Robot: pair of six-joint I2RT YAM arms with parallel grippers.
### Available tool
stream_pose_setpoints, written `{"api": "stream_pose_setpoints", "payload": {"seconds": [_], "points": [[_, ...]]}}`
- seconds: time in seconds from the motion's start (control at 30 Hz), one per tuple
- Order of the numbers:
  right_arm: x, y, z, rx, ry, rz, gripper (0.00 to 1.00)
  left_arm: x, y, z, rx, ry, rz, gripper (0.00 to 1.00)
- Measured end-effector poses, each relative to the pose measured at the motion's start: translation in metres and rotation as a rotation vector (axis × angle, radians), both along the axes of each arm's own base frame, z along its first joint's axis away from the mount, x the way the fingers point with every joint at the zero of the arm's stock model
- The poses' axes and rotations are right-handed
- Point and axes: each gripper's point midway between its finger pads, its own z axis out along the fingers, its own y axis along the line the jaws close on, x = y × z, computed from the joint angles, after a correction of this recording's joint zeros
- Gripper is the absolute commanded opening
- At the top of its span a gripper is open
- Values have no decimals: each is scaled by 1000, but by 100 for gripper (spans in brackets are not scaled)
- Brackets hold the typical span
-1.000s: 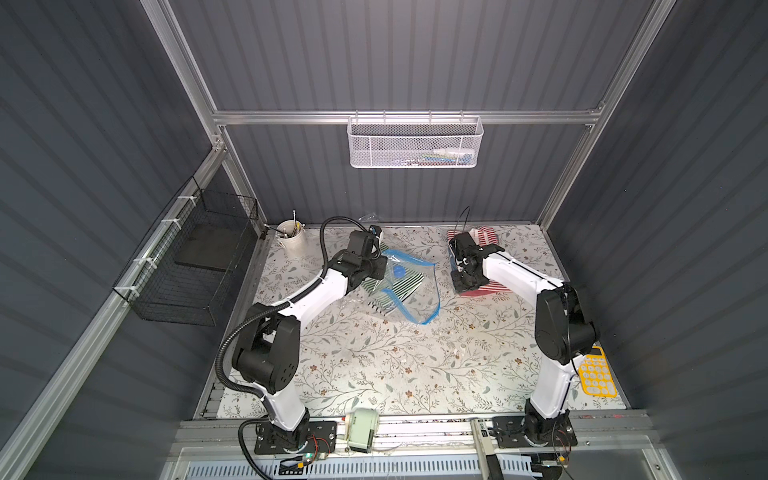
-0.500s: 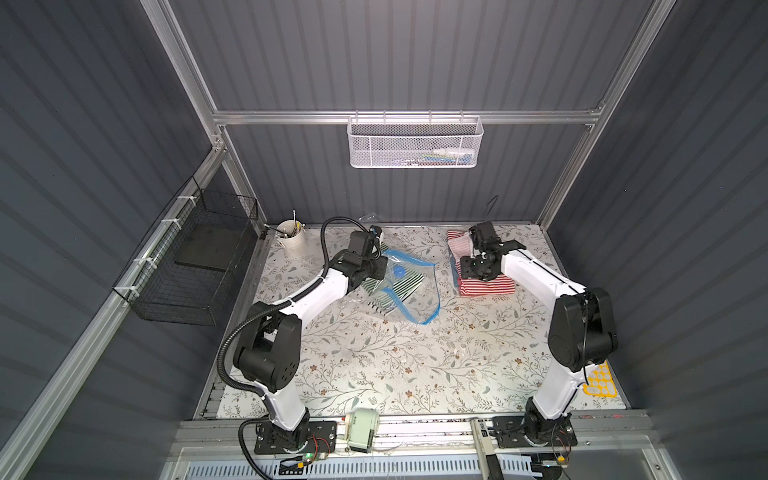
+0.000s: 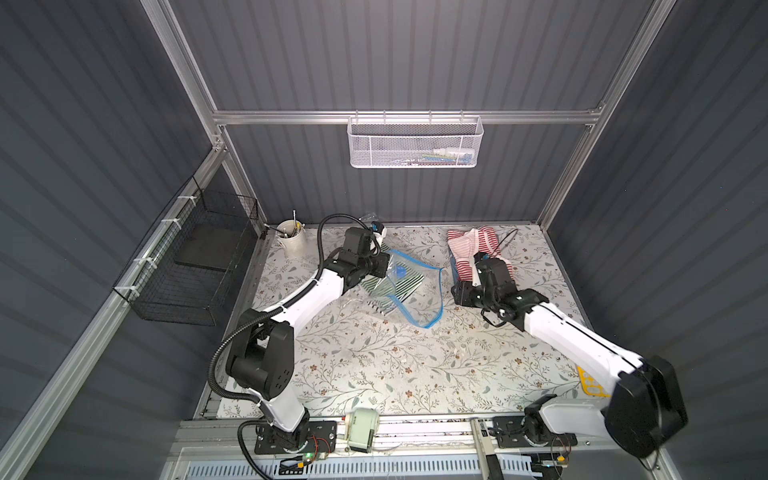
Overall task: Take the tank top out of the vacuum bag
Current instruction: Take out the tank top from the vacuum bag.
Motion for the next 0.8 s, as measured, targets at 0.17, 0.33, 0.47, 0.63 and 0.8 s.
{"api": "stream_pose_setpoints", "payload": {"seconds": [0.17,0.33,0.47,0.63,0.8], "points": [[-19,32,34,168,-70,38,67,-14,-11,17,-52,-14,-72,0],[-33,85,37,285,-51,106,67,-27,-22,34,-96,-35,-149,0],[-41,121,17,352,0,120,63,-37,-31,39,-116,-48,-195,0],[-35,135,-27,369,87,52,63,-48,-37,40,-131,-52,-228,0],[-29,137,-32,380,94,6,63,-50,-38,49,-140,-73,-233,0]]}}
